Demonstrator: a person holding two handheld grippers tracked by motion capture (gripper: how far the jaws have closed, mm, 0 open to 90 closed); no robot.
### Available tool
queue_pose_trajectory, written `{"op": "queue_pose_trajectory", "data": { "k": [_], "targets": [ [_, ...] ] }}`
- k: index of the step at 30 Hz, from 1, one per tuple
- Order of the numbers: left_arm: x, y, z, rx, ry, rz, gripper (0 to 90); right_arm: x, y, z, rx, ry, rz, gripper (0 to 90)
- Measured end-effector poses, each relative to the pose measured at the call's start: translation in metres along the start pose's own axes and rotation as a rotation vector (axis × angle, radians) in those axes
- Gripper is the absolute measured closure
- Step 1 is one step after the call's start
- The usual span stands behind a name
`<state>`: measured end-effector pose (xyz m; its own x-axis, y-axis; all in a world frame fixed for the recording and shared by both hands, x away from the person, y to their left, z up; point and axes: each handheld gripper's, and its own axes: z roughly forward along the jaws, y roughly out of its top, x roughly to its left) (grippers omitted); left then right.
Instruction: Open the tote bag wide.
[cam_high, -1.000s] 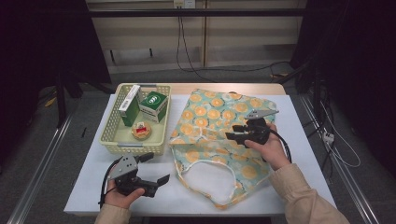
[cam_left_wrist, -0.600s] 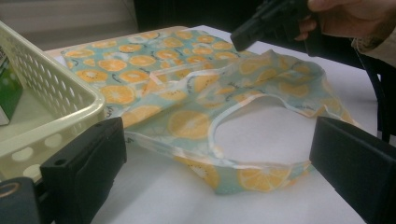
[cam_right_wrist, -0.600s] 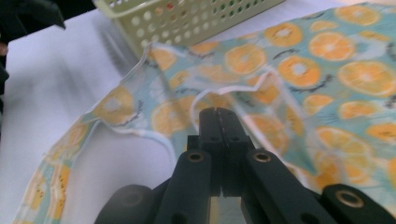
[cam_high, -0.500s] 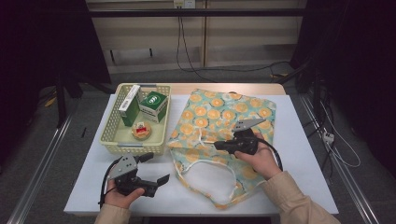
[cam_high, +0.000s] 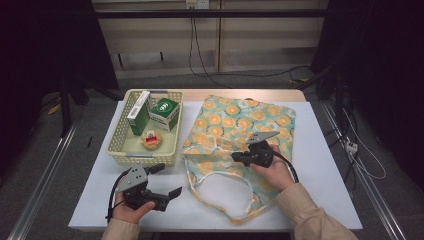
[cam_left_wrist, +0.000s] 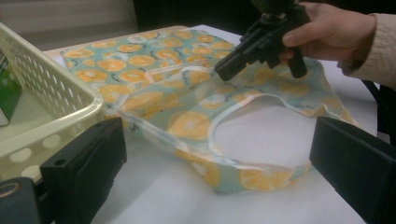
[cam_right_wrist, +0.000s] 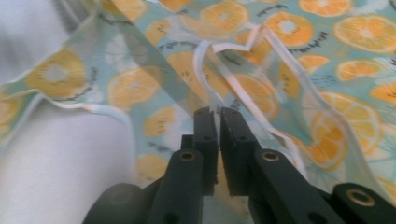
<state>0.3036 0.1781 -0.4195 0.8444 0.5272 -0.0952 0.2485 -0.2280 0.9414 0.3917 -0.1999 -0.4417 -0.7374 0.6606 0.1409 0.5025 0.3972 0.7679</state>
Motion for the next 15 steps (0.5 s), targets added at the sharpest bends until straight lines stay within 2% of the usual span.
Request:
{"op": "queue_pose_trajectory", "data": {
  "k": [2, 3, 5, 7, 8, 11, 13, 15],
  "targets": [
    [-0.001, -0.001, 0.001, 0.000, -0.001, -0.012, 3.7, -0.007, -0.002, 0.004, 0.004, -0.022, 0.008, 76.7],
    [-0.001, -0.001, 0.001, 0.000, -0.002, -0.015, 3.7, -0.010, -0.004, 0.005, -0.004, -0.025, 0.019, 71.7],
    [0.000, -0.001, 0.001, 0.000, -0.001, -0.016, 3.7, -0.015, -0.007, 0.008, 0.003, -0.024, 0.034, 68.4],
    [0.000, -0.001, 0.000, -0.001, 0.000, -0.016, 3.7, -0.016, -0.010, 0.009, 0.014, -0.025, 0.038, 56.3],
    [0.000, -0.001, 0.000, -0.001, -0.001, -0.016, 3.7, -0.015, -0.012, 0.009, 0.023, -0.021, 0.032, 54.4],
    [0.001, -0.002, 0.000, 0.007, 0.000, -0.008, 3.7, -0.011, -0.016, 0.008, 0.045, -0.029, -0.021, 48.2],
    [0.001, -0.002, 0.000, 0.005, -0.001, -0.011, 3.7, -0.010, -0.016, 0.007, 0.062, -0.054, -0.046, 49.3],
    [0.000, -0.001, 0.000, 0.000, 0.000, -0.016, 3.7, -0.008, -0.016, 0.007, 0.070, -0.074, -0.092, 51.3]
  ]
}}
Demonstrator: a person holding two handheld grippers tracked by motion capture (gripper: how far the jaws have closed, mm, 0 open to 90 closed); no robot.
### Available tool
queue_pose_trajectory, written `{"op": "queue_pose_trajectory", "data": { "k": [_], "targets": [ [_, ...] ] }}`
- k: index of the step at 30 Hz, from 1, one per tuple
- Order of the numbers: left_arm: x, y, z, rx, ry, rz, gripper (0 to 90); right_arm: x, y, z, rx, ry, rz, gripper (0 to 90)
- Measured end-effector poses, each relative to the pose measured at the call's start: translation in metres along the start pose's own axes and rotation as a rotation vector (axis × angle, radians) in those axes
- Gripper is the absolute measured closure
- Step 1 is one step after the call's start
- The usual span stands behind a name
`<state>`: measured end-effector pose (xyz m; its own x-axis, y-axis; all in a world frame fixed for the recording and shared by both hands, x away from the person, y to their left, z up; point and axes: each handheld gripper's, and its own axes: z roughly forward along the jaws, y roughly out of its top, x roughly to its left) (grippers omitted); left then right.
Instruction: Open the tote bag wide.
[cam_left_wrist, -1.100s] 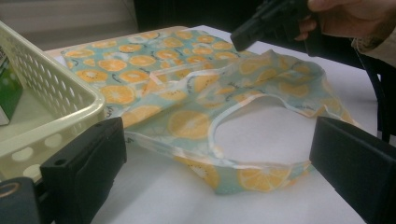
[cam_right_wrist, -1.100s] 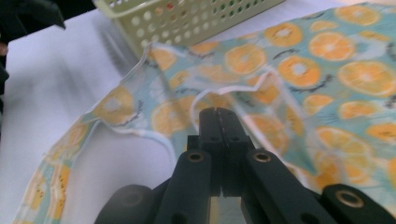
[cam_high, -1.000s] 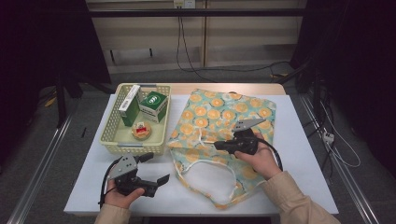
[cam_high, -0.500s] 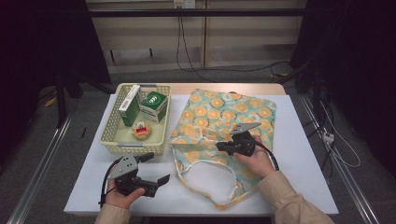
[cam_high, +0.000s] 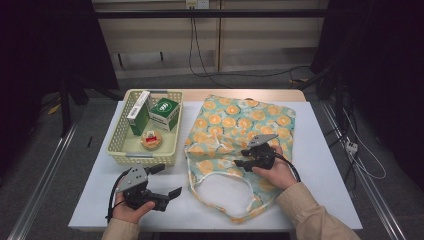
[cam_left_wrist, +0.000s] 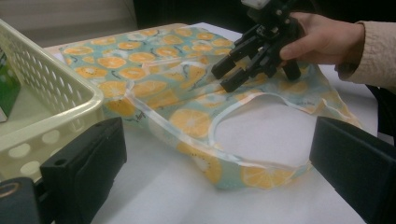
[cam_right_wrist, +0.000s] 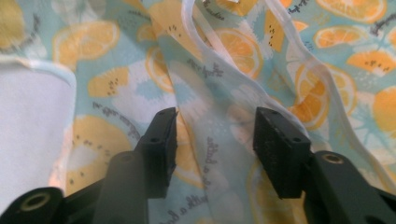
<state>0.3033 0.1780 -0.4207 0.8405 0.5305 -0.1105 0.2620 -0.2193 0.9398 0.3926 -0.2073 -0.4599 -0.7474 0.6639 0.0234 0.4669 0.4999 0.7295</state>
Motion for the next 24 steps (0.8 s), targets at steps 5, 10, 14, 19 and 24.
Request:
{"op": "queue_pose_trajectory", "data": {
  "k": [5, 10, 14, 19, 24],
  "targets": [
    [0.001, 0.000, 0.000, -0.001, 0.001, -0.004, 3.7, -0.005, -0.002, -0.001, -0.017, -0.016, 0.006, 76.9],
    [0.000, 0.000, 0.000, 0.000, 0.003, 0.004, 3.7, -0.009, -0.001, -0.001, -0.013, -0.021, 0.053, 90.0],
    [0.001, 0.001, -0.001, -0.001, 0.004, 0.008, 3.7, -0.008, 0.006, -0.012, -0.033, 0.031, 0.097, 90.0],
    [0.000, 0.001, 0.000, -0.001, 0.001, 0.006, 3.7, -0.014, 0.027, -0.035, -0.127, 0.038, 0.122, 90.0],
    [-0.001, 0.001, 0.002, 0.003, -0.006, 0.005, 3.7, -0.039, 0.037, -0.034, -0.166, 0.018, 0.191, 90.0]
  ]
}}
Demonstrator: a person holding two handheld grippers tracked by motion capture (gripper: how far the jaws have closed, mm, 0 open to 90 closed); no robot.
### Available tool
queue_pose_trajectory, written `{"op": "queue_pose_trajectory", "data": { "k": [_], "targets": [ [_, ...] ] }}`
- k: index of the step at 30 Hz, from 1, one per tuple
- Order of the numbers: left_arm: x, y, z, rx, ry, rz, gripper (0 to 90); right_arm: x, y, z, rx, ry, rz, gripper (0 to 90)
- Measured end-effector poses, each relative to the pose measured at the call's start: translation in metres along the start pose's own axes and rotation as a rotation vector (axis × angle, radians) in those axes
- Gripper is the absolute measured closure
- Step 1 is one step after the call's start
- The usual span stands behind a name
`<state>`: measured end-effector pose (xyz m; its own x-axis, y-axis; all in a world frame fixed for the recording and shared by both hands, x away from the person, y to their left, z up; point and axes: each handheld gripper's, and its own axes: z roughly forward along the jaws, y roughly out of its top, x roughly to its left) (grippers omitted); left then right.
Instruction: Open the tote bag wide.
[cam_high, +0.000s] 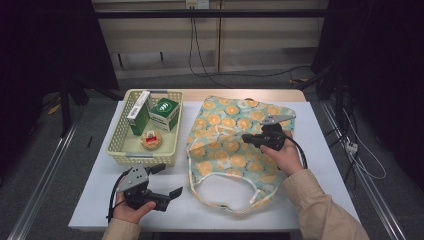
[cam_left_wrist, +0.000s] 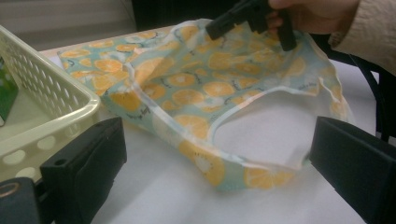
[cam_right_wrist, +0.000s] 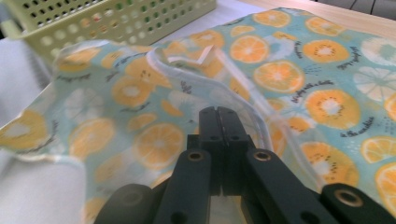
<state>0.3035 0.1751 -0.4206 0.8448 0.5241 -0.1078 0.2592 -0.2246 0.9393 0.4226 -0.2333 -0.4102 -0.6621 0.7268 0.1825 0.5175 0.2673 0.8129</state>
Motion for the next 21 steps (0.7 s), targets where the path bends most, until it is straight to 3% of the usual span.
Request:
{"op": "queue_pose_trajectory", "data": {
  "k": [7, 12, 17, 19, 21],
  "targets": [
    [0.001, -0.001, 0.000, -0.002, -0.005, -0.006, 3.7, -0.031, -0.014, 0.032, 0.042, -0.085, 0.078, 90.0],
    [0.001, 0.000, -0.001, -0.003, -0.005, -0.001, 3.7, -0.041, -0.024, 0.044, 0.065, -0.111, 0.107, 83.1],
    [0.001, -0.001, -0.002, -0.005, 0.001, -0.006, 3.7, -0.033, -0.026, 0.046, 0.109, -0.067, 0.083, 61.0],
    [0.001, -0.001, -0.002, -0.001, -0.001, -0.007, 3.7, -0.027, -0.025, 0.046, 0.126, -0.044, 0.070, 45.3],
    [0.001, 0.000, -0.002, -0.003, -0.001, -0.003, 3.7, -0.020, -0.025, 0.046, 0.151, -0.055, 0.016, 39.4]
  ]
}}
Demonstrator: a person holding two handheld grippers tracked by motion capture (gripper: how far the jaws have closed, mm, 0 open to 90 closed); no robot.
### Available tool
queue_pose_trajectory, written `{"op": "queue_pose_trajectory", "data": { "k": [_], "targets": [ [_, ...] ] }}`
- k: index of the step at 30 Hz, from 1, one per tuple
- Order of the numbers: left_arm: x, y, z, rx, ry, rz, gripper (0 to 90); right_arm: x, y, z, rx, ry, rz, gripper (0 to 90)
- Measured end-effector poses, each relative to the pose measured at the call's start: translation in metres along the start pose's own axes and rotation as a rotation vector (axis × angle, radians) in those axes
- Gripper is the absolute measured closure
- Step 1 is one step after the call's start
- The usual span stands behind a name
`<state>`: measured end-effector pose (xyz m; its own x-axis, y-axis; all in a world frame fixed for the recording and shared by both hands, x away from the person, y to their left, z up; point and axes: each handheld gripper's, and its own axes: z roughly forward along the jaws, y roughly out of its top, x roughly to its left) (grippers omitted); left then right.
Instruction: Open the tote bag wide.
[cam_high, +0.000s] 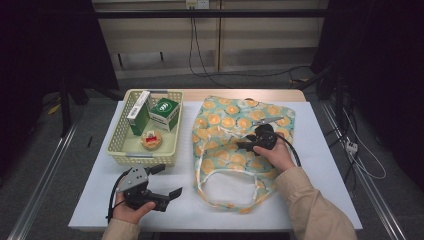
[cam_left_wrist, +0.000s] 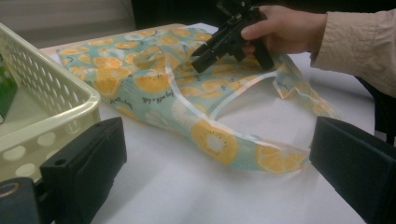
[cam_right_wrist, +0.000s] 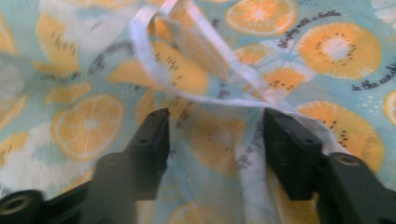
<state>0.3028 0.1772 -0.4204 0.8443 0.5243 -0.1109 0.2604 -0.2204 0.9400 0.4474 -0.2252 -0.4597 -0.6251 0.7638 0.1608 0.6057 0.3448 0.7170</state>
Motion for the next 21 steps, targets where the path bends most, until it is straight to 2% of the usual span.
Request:
{"op": "queue_pose_trajectory", "data": {
  "k": [3, 5, 8, 10, 13, 19, 21],
  "targets": [
    [0.001, 0.000, -0.001, -0.001, 0.002, 0.006, 3.7, 0.008, -0.002, -0.002, 0.035, -0.042, -0.112, 40.2],
    [0.000, 0.000, -0.001, 0.001, 0.001, 0.001, 3.7, 0.009, -0.005, -0.004, 0.035, -0.057, -0.137, 41.9],
    [0.000, 0.000, -0.001, 0.001, 0.002, -0.001, 3.7, 0.005, -0.009, -0.008, 0.022, -0.053, -0.147, 49.4],
    [0.000, 0.000, -0.001, -0.001, 0.003, 0.000, 3.7, 0.001, -0.010, -0.010, 0.014, -0.059, -0.141, 60.8],
    [0.000, 0.000, -0.001, 0.000, 0.002, 0.000, 3.7, -0.004, -0.011, -0.011, 0.004, -0.068, -0.120, 72.4],
    [0.000, 0.000, -0.001, -0.001, 0.002, 0.004, 3.7, -0.004, -0.009, -0.010, 0.003, -0.078, -0.099, 86.7],
    [0.000, 0.001, -0.001, 0.000, 0.002, 0.009, 3.7, -0.003, -0.009, -0.009, 0.006, -0.083, -0.087, 88.7]
  ]
}}
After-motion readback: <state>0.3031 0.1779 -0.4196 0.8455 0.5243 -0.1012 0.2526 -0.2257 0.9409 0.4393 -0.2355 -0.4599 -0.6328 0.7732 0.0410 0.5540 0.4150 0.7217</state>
